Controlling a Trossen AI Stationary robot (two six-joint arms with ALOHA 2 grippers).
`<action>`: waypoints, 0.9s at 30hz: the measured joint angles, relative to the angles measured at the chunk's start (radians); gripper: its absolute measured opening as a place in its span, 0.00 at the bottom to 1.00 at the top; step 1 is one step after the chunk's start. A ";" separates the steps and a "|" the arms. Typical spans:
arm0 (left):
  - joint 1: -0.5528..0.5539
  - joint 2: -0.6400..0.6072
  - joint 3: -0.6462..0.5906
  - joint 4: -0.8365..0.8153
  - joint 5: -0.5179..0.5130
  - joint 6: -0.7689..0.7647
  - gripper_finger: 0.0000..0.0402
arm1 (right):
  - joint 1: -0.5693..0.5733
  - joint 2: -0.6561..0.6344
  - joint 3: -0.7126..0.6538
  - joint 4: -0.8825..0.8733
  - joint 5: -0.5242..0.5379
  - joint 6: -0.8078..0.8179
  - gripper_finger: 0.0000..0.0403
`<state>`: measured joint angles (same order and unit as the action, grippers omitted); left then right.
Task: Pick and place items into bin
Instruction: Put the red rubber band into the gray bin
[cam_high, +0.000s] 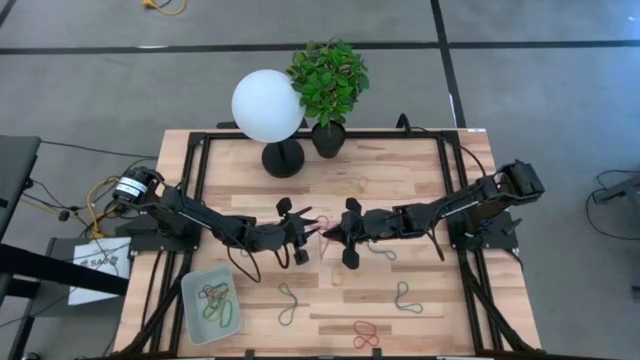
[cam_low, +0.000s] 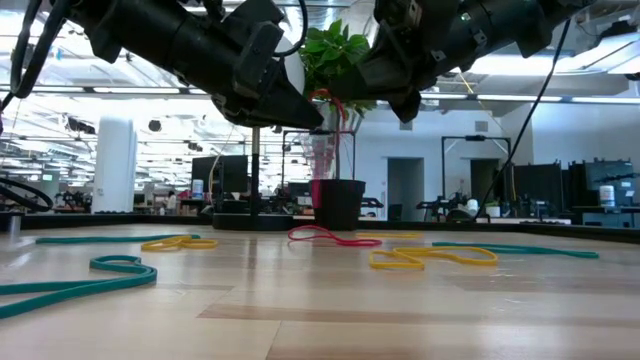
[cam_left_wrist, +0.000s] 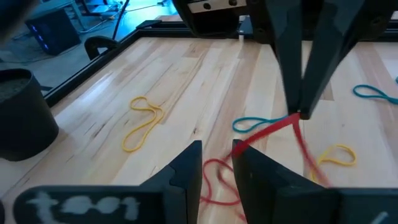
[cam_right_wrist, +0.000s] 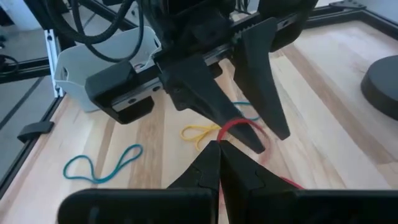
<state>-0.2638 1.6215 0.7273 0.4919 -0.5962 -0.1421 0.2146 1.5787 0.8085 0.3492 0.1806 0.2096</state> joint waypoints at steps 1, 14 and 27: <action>0.000 0.000 0.000 0.000 -0.003 0.000 0.18 | 0.000 0.000 0.000 0.000 0.000 0.000 0.00; 0.000 0.000 0.000 -0.006 -0.012 -0.011 0.00 | 0.000 0.000 0.000 -0.032 0.003 0.027 0.05; -0.036 -0.038 0.004 -0.085 -0.017 -0.011 0.00 | 0.000 0.000 0.000 -0.109 0.004 0.027 0.30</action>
<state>-0.2995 1.5836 0.7310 0.4074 -0.6135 -0.1528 0.2146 1.5787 0.8085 0.2400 0.1844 0.2363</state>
